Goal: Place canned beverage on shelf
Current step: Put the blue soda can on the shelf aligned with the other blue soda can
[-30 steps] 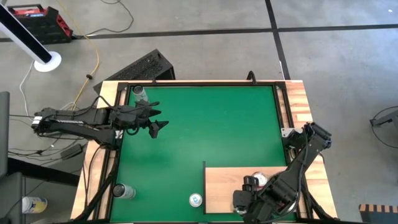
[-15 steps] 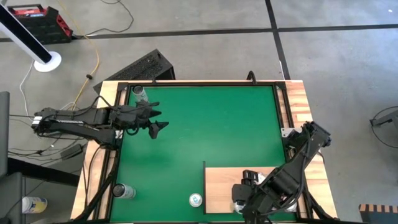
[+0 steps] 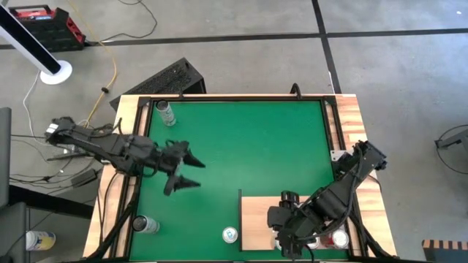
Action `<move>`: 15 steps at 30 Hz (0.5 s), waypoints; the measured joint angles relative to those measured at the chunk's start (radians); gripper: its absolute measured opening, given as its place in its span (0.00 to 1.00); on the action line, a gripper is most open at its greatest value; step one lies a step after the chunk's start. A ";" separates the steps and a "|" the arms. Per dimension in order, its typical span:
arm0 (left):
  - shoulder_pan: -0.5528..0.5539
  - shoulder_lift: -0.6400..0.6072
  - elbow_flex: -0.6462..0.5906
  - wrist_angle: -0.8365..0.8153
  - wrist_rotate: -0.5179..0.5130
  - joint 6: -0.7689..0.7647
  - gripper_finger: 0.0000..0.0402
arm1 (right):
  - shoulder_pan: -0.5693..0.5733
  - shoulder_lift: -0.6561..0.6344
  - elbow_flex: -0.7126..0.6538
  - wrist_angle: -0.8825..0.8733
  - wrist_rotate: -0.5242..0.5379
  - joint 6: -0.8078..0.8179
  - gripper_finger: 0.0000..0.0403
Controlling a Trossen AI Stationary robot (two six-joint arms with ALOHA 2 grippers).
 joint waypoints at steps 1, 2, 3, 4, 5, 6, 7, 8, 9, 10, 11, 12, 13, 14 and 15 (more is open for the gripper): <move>-0.031 0.027 0.028 -0.002 -0.016 0.022 0.83 | -0.005 0.000 0.000 -0.001 0.000 -0.007 0.78; -0.058 0.055 0.054 -0.003 -0.031 0.047 0.83 | -0.010 0.000 0.000 -0.002 0.000 -0.013 0.78; -0.088 0.087 0.084 -0.001 -0.043 0.079 0.83 | -0.014 0.000 0.000 -0.003 0.000 -0.017 0.78; -0.113 0.118 0.114 -0.003 -0.054 0.112 0.83 | -0.019 0.000 0.000 -0.005 0.000 -0.022 0.78; -0.136 0.148 0.142 -0.012 -0.063 0.146 0.83 | -0.023 0.000 0.000 -0.006 0.000 -0.025 0.78; -0.157 0.181 0.171 -0.024 -0.069 0.178 0.83 | -0.027 0.000 0.000 -0.007 0.000 -0.025 0.78; -0.175 0.212 0.196 -0.037 -0.079 0.200 0.83 | -0.030 0.000 0.000 -0.007 0.000 -0.026 0.78; -0.187 0.243 0.214 -0.052 -0.086 0.216 0.83 | -0.031 0.000 0.000 -0.007 0.000 -0.026 0.78; -0.199 0.274 0.230 -0.062 -0.095 0.226 0.83 | -0.031 0.000 0.000 -0.008 0.000 -0.026 0.78; -0.207 0.302 0.242 -0.067 -0.098 0.231 0.83 | -0.031 0.000 0.000 -0.010 0.000 -0.024 0.78; -0.213 0.330 0.250 -0.071 -0.098 0.232 0.83 | -0.028 0.000 0.000 -0.012 -0.001 -0.021 0.78; -0.215 0.354 0.256 -0.077 -0.094 0.232 0.83 | -0.021 0.000 0.000 -0.019 -0.001 -0.012 0.78; -0.217 0.379 0.260 -0.079 -0.085 0.231 0.83 | -0.012 0.000 0.000 -0.030 -0.001 -0.005 0.78; -0.219 0.404 0.265 -0.079 -0.078 0.231 0.83 | 0.000 0.000 0.000 -0.042 -0.001 -0.001 0.78; -0.221 0.428 0.268 -0.077 -0.064 0.234 0.83 | 0.012 0.000 0.000 -0.051 -0.001 0.005 0.78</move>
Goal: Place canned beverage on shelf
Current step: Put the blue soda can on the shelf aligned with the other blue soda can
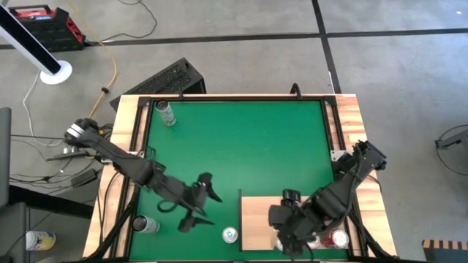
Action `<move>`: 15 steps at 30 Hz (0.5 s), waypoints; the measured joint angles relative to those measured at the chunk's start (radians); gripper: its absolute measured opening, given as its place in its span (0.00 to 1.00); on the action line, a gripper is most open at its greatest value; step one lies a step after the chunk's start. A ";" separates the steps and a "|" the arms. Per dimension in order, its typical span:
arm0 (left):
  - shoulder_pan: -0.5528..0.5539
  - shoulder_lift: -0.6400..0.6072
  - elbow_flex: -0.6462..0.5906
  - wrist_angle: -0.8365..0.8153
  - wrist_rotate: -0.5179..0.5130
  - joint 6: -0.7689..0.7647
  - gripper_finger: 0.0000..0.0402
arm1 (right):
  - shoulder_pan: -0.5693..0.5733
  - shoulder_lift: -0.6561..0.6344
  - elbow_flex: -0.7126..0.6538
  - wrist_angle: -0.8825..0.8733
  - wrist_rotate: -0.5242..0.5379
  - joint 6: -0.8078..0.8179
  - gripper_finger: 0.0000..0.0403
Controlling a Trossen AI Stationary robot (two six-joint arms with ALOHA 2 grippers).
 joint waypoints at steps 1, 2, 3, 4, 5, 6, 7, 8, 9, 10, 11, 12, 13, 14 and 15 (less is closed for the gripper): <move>-0.003 0.022 0.003 -0.001 0.014 0.010 0.83 | 0.012 0.000 0.000 -0.011 0.000 0.003 0.78; -0.004 0.045 0.008 -0.001 0.024 0.020 0.83 | 0.024 0.000 0.000 -0.023 0.000 0.005 0.78; -0.006 0.069 0.014 0.002 0.031 0.026 0.83 | 0.036 0.000 0.000 -0.034 0.000 0.005 0.78; -0.009 0.091 0.020 0.006 0.032 0.030 0.83 | 0.047 0.000 0.000 -0.040 0.000 0.005 0.78; -0.011 0.114 0.026 0.006 0.033 0.031 0.83 | 0.057 0.000 0.000 -0.041 0.001 0.006 0.78; -0.012 0.137 0.036 0.006 0.034 0.029 0.83 | 0.066 0.000 0.000 -0.043 0.003 0.006 0.78; -0.013 0.162 0.050 0.008 0.035 0.023 0.83 | 0.074 0.000 0.000 -0.044 0.010 0.006 0.78; -0.015 0.184 0.062 0.010 0.036 0.015 0.83 | 0.082 0.000 0.000 -0.045 0.019 0.007 0.78; -0.014 0.206 0.075 0.009 0.042 0.007 0.83 | 0.090 0.000 0.000 -0.045 0.022 0.007 0.78; -0.014 0.227 0.090 0.009 0.051 -0.002 0.83 | 0.098 0.000 0.000 -0.047 0.023 0.007 0.78; -0.014 0.246 0.104 0.011 0.055 -0.010 0.83 | 0.105 0.000 0.000 -0.050 0.024 0.007 0.78; -0.014 0.264 0.117 0.012 0.055 -0.018 0.83 | 0.111 0.000 0.000 -0.054 0.024 0.006 0.78; -0.014 0.283 0.130 0.011 0.055 -0.022 0.83 | 0.118 0.000 0.000 -0.056 0.024 0.005 0.78; -0.014 0.300 0.142 0.012 0.055 -0.025 0.83 | 0.125 0.000 0.000 -0.058 0.024 0.004 0.78; -0.014 0.315 0.151 0.010 0.055 -0.026 0.83 | 0.132 0.000 0.000 -0.061 0.024 0.003 0.78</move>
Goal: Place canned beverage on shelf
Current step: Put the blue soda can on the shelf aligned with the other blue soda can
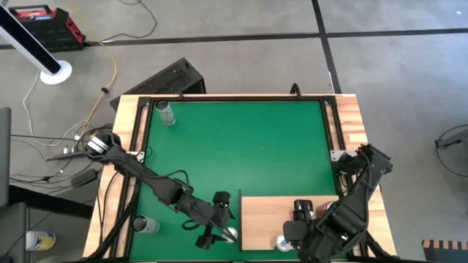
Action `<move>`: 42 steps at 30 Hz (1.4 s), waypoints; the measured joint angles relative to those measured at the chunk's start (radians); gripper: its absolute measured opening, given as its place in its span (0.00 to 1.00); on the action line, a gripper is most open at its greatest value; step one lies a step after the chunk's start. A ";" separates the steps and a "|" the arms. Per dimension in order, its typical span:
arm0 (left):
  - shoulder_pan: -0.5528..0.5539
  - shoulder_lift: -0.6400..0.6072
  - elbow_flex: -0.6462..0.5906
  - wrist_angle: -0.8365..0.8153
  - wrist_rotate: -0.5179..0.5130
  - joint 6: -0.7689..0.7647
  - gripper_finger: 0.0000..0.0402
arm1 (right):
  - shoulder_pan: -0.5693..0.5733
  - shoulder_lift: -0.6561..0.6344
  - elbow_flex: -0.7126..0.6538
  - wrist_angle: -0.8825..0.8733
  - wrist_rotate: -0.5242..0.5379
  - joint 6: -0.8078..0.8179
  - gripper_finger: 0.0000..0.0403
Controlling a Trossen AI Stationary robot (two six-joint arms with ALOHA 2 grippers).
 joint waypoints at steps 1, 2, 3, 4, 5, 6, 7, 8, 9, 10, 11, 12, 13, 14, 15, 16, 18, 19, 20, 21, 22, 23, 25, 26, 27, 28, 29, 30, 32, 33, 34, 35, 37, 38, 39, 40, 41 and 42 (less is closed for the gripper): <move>0.000 0.013 0.008 -0.001 0.002 -0.002 0.83 | 0.006 0.000 0.000 -0.002 0.000 -0.005 0.78; 0.000 0.028 0.015 -0.001 0.005 -0.004 0.83 | 0.014 0.000 0.000 -0.003 0.001 -0.009 0.78; 0.000 0.038 0.019 0.001 0.007 -0.011 0.83 | 0.020 0.000 0.000 -0.004 0.001 -0.013 0.78; 0.000 0.046 0.019 0.000 0.007 -0.014 0.83 | 0.025 0.000 0.000 -0.007 0.001 -0.014 0.78; 0.000 0.051 0.019 -0.003 0.009 -0.020 0.83 | 0.029 0.000 0.000 -0.008 0.001 -0.013 0.78; 0.000 0.053 0.019 -0.006 0.014 -0.023 0.83 | 0.031 0.000 0.000 -0.007 0.002 -0.013 0.78; -0.001 0.053 0.016 -0.006 0.017 -0.025 0.83 | 0.034 0.000 0.000 -0.007 0.002 -0.013 0.78; -0.001 0.053 0.015 -0.006 0.020 -0.024 0.83 | 0.037 0.000 0.000 -0.008 0.004 -0.013 0.78; -0.001 0.052 0.014 -0.004 0.024 -0.014 0.83 | 0.041 0.000 0.000 -0.009 0.006 -0.014 0.78; -0.002 0.052 0.012 -0.004 0.026 -0.003 0.83 | 0.043 0.000 0.000 -0.011 0.008 -0.014 0.78; -0.005 0.052 0.011 -0.006 0.030 0.012 0.83 | 0.046 0.000 0.000 -0.014 0.012 -0.014 0.78; -0.010 0.052 0.010 -0.006 0.033 0.026 0.83 | 0.046 0.000 0.000 -0.016 0.019 -0.014 0.78; -0.016 0.052 0.010 -0.007 0.036 0.038 0.83 | 0.046 0.000 0.000 -0.017 0.024 -0.014 0.78; -0.023 0.056 0.010 -0.008 0.038 0.046 0.83 | 0.047 0.000 0.000 -0.017 0.026 -0.017 0.78; -0.029 0.063 0.011 -0.007 0.040 0.048 0.83 | 0.047 0.000 0.000 -0.018 0.026 -0.020 0.78; -0.038 0.066 0.011 -0.009 0.029 0.055 0.83 | 0.047 0.000 0.000 -0.018 0.027 -0.024 0.78; -0.052 0.074 0.009 -0.028 -0.004 0.063 0.83 | 0.047 0.000 0.000 -0.019 0.027 -0.032 0.78; -0.055 0.082 0.009 -0.015 -0.029 0.069 0.83 | 0.047 0.000 0.000 -0.019 0.028 -0.033 0.78; -0.057 0.086 0.009 -0.003 -0.048 0.072 0.83 | 0.047 0.000 0.000 -0.018 0.028 -0.038 0.78; -0.062 0.087 0.009 -0.009 -0.071 0.072 0.83 | 0.047 0.000 -0.001 -0.017 0.028 -0.040 0.78; -0.066 0.087 0.009 -0.016 -0.079 0.066 0.83 | 0.047 0.000 -0.001 -0.017 0.028 -0.041 0.78; -0.066 0.087 0.009 -0.011 -0.080 0.062 0.83 | 0.047 0.000 -0.001 -0.017 0.029 -0.043 0.78; -0.066 0.092 0.010 -0.005 -0.082 0.045 0.83 | 0.044 0.000 -0.001 -0.018 0.029 -0.044 0.78; -0.066 0.095 0.009 -0.005 -0.081 0.040 0.83 | 0.044 0.000 -0.001 -0.017 0.029 -0.044 0.78; -0.067 0.098 0.009 -0.004 -0.081 0.035 0.83 | 0.044 0.000 -0.001 -0.017 0.029 -0.047 0.78; -0.068 0.104 0.009 0.003 -0.078 0.026 0.83 | 0.043 0.000 -0.001 -0.017 0.029 -0.049 0.78; -0.068 0.111 0.009 0.019 -0.073 0.017 0.83 | 0.041 0.000 -0.001 -0.017 0.029 -0.050 0.78; -0.068 0.116 0.009 0.031 -0.066 0.009 0.83 | 0.039 0.000 -0.001 -0.017 0.029 -0.050 0.78; -0.071 0.119 0.008 0.029 -0.059 0.001 0.83 | 0.038 0.000 -0.001 -0.017 0.029 -0.050 0.78; -0.071 0.123 0.008 0.035 -0.057 -0.002 0.83 | 0.037 0.000 -0.001 -0.016 0.029 -0.051 0.78; -0.070 0.125 0.008 0.040 -0.059 -0.001 0.83 | 0.037 0.000 -0.001 -0.016 0.029 -0.051 0.78; -0.069 0.126 0.008 0.038 -0.063 0.007 0.83 | 0.036 0.000 -0.001 -0.017 0.029 -0.051 0.78; -0.069 0.126 0.008 0.040 -0.055 0.011 0.83 | 0.035 0.000 -0.001 -0.017 0.029 -0.051 0.78; -0.069 0.126 0.008 0.041 -0.052 0.010 0.83 | 0.033 0.000 -0.001 -0.017 0.029 -0.051 0.78; -0.069 0.126 0.008 0.040 -0.050 0.010 0.83 | 0.032 0.000 -0.001 -0.017 0.029 -0.050 0.78; -0.067 0.126 0.008 0.038 -0.049 0.011 0.83 | 0.032 0.000 -0.001 -0.017 0.029 -0.050 0.78; -0.065 0.126 0.008 0.036 -0.049 0.015 0.83 | 0.031 0.000 -0.001 -0.017 0.029 -0.050 0.78; -0.065 0.126 0.008 0.035 -0.048 0.017 0.82 | 0.031 0.000 -0.001 -0.017 0.029 -0.050 0.78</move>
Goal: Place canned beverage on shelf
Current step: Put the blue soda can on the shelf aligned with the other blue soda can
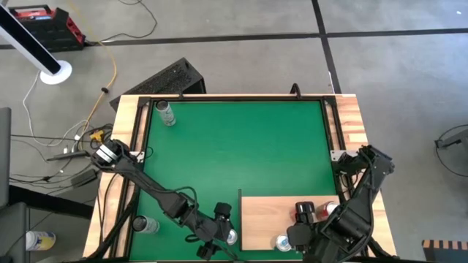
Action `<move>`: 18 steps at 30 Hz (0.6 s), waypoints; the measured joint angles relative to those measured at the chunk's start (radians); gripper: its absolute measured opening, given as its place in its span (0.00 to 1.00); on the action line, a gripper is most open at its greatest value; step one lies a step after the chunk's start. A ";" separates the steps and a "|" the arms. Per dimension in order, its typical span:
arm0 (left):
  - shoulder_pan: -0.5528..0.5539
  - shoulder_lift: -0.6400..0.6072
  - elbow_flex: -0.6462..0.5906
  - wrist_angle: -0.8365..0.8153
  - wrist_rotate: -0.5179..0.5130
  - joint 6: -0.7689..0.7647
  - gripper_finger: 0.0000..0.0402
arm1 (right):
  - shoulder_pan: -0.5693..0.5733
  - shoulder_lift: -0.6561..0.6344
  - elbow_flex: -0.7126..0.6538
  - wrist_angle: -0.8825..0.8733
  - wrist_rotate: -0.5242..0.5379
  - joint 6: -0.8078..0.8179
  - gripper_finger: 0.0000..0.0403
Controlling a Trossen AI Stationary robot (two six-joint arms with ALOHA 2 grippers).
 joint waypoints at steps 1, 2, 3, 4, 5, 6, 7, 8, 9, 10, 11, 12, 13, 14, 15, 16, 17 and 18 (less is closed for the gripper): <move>0.000 0.000 0.000 0.000 0.000 0.002 0.80 | -0.001 0.000 0.000 0.000 0.000 0.000 0.78; 0.000 0.000 0.000 0.001 0.003 0.005 0.79 | -0.002 0.000 0.000 0.000 0.002 0.000 0.78; 0.001 0.000 0.000 0.002 0.005 0.006 0.76 | -0.002 0.000 0.000 0.000 0.003 0.000 0.78; 0.002 0.000 0.000 0.001 0.009 0.007 0.73 | -0.005 0.000 0.000 0.000 0.003 0.000 0.78; 0.005 0.000 0.000 0.001 0.017 0.007 0.70 | -0.006 0.000 0.000 0.000 0.003 0.000 0.78; 0.007 0.000 0.000 0.001 0.022 0.007 0.67 | -0.007 0.000 0.000 0.000 0.003 0.000 0.78; 0.008 0.000 0.000 0.001 0.027 0.007 0.64 | -0.009 0.000 0.000 0.000 0.003 0.000 0.78; 0.010 0.000 0.000 0.001 0.033 0.012 0.61 | -0.012 0.000 0.000 0.000 0.003 0.000 0.78; 0.012 0.000 0.000 0.001 0.041 0.019 0.58 | -0.013 0.000 0.000 -0.001 0.004 0.000 0.78; 0.013 0.000 0.000 0.001 0.052 0.020 0.55 | -0.016 0.000 0.000 -0.001 0.004 -0.001 0.78; 0.015 0.000 0.000 -0.001 0.061 0.021 0.54 | -0.020 0.000 0.000 -0.001 0.004 -0.001 0.78; 0.017 -0.001 0.001 -0.005 0.067 0.021 0.54 | -0.021 0.000 0.000 -0.002 0.004 -0.001 0.78; 0.017 -0.004 0.001 -0.015 0.074 0.021 0.54 | -0.023 0.000 0.000 -0.003 0.004 -0.001 0.78; 0.017 -0.011 0.001 -0.032 0.077 0.021 0.54 | -0.026 0.000 0.000 -0.003 0.004 -0.001 0.78; 0.017 -0.023 0.001 -0.055 0.078 0.021 0.54 | -0.027 0.000 0.000 -0.003 0.004 -0.001 0.78; 0.017 -0.037 0.001 -0.086 0.078 0.020 0.54 | -0.029 0.000 0.000 -0.003 0.004 -0.002 0.78; 0.017 -0.055 0.000 -0.120 0.071 0.022 0.54 | -0.033 0.000 0.000 -0.003 0.004 -0.005 0.78; 0.016 -0.072 -0.001 -0.150 0.057 0.029 0.54 | -0.035 0.000 0.000 -0.003 0.004 -0.008 0.78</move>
